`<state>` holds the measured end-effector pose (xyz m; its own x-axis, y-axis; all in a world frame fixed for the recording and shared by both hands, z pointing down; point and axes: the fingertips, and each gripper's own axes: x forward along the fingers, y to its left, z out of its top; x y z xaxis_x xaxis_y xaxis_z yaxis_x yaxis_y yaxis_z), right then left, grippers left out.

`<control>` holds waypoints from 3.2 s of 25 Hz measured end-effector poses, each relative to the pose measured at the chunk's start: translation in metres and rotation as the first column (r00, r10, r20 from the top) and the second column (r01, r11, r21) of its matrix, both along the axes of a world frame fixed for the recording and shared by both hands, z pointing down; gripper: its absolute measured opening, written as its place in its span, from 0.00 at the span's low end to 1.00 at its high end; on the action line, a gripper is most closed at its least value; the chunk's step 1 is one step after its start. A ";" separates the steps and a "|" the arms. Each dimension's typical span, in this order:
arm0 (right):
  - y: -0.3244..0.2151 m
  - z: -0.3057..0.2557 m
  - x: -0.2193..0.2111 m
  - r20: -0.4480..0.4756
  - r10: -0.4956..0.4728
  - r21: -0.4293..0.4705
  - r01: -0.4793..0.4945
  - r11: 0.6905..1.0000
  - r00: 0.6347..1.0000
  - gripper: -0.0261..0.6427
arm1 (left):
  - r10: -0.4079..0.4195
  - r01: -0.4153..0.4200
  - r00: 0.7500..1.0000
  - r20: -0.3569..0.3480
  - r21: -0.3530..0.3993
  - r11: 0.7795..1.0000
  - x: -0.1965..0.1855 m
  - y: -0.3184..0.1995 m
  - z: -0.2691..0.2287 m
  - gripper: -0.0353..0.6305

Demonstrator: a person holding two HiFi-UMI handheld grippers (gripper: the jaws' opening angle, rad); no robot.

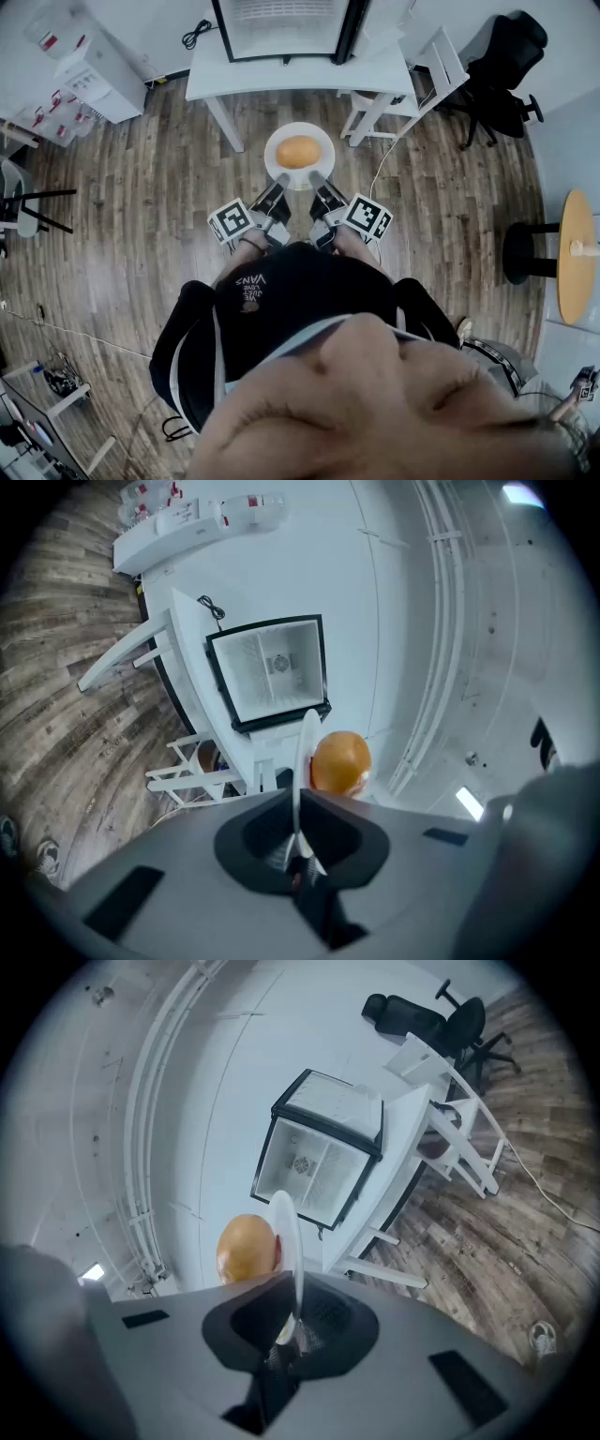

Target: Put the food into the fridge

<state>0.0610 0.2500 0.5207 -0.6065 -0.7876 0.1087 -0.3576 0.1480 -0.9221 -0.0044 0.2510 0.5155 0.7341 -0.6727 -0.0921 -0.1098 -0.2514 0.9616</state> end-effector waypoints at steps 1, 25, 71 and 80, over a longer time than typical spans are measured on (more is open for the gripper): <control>0.001 0.000 0.000 0.000 0.001 0.000 -0.001 1.000 1.000 0.07 | -0.002 0.002 1.000 0.017 -0.005 1.000 -0.002 0.001 0.003 0.09; -0.018 0.007 0.011 0.056 -0.031 -0.020 0.032 0.999 0.998 0.07 | -0.053 0.053 0.998 0.017 -0.024 0.998 0.008 -0.015 0.010 0.09; -0.122 0.009 0.006 0.049 -0.081 -0.018 0.082 0.996 0.996 0.07 | -0.111 0.111 0.994 0.009 -0.043 0.993 0.002 -0.116 0.015 0.09; -0.164 0.004 -0.014 0.039 -0.053 -0.006 0.053 0.999 0.998 0.07 | -0.079 0.078 0.997 -0.015 -0.033 0.996 -0.017 -0.159 0.008 0.09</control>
